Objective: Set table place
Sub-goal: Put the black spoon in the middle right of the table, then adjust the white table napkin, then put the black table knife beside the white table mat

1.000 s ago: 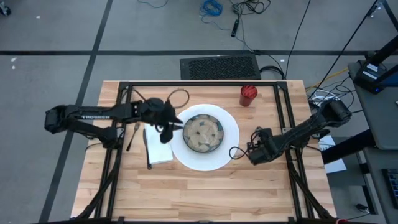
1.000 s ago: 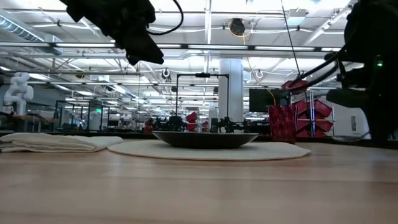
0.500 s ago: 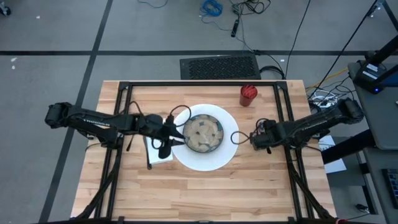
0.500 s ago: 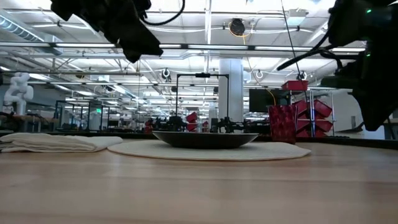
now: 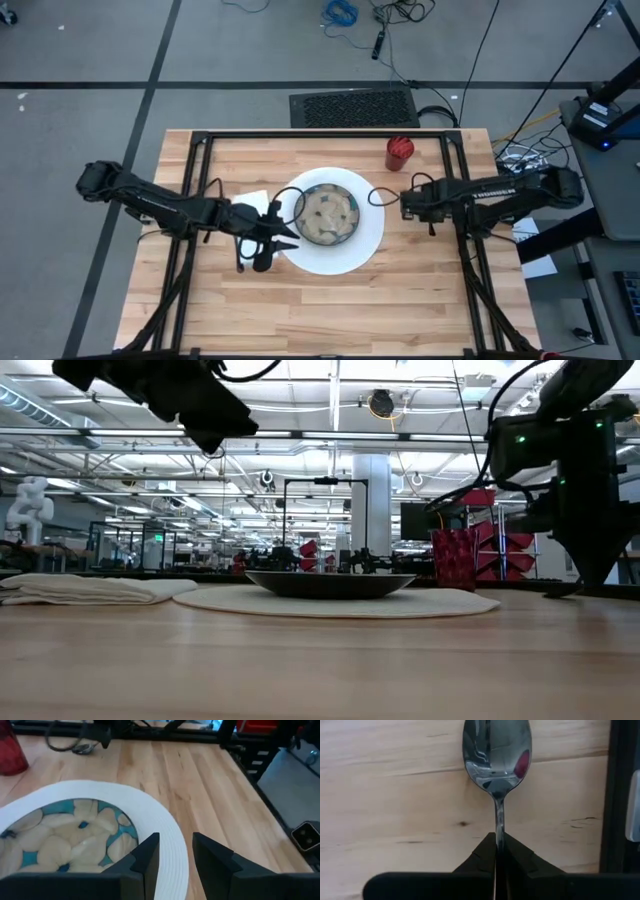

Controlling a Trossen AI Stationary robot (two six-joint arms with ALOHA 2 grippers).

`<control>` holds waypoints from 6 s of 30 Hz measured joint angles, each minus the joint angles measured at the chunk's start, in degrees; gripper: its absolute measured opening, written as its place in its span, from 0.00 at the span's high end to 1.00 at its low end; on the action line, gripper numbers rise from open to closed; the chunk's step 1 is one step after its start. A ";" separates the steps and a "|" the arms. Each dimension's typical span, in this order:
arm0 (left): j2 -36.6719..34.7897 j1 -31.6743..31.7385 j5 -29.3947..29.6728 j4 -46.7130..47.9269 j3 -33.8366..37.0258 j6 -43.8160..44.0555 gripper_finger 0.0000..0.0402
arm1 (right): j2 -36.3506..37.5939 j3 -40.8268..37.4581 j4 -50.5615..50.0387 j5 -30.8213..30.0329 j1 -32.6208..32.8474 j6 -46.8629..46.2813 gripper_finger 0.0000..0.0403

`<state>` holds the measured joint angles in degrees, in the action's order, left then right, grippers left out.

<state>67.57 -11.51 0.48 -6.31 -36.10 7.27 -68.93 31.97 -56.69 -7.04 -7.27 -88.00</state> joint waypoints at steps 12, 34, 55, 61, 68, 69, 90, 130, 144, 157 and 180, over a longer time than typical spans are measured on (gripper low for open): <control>0.73 -2.33 1.05 -1.07 0.00 0.00 0.74 | -0.13 0.00 0.33 2.96 -2.95 4.65 0.95; 0.73 -3.95 1.32 -0.92 -0.02 0.00 0.74 | -3.69 0.00 3.41 1.07 -2.95 5.79 0.89; 0.03 -3.88 13.12 24.65 -0.13 18.37 0.74 | -3.42 26.16 7.10 -29.98 9.29 30.36 0.89; 5.54 -2.52 16.90 32.42 -0.15 27.48 0.74 | -6.52 24.37 23.92 -32.60 16.52 40.08 0.89; 15.76 -2.18 12.71 39.17 -0.47 33.39 0.74 | -13.64 23.30 32.89 -33.40 21.62 43.69 0.89; 16.43 -2.22 12.27 39.24 -0.45 34.00 0.74 | -14.29 23.30 33.32 -33.37 22.05 43.73 0.89; 14.11 -4.91 6.81 51.63 -1.11 26.69 0.74 | -15.56 23.32 33.84 -33.45 24.64 42.76 0.89; -0.47 -28.89 -5.53 64.01 -0.22 72.59 0.74 | -17.25 23.34 37.81 -37.85 29.03 42.44 0.89; 12.79 -39.03 1.64 56.79 -0.60 79.22 0.74 | -17.25 23.34 40.82 -37.94 33.21 42.29 0.89; 16.45 -44.56 1.57 37.32 -3.07 81.35 0.74 | -23.60 23.37 56.42 -37.80 37.28 46.97 0.89; 22.56 -45.22 14.78 20.45 -3.08 59.66 0.74 | -61.80 61.32 65.67 -36.00 38.28 65.83 0.89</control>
<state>90.12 -56.73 15.26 14.14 -39.18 66.94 -130.72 93.28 8.99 -43.04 31.01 -22.17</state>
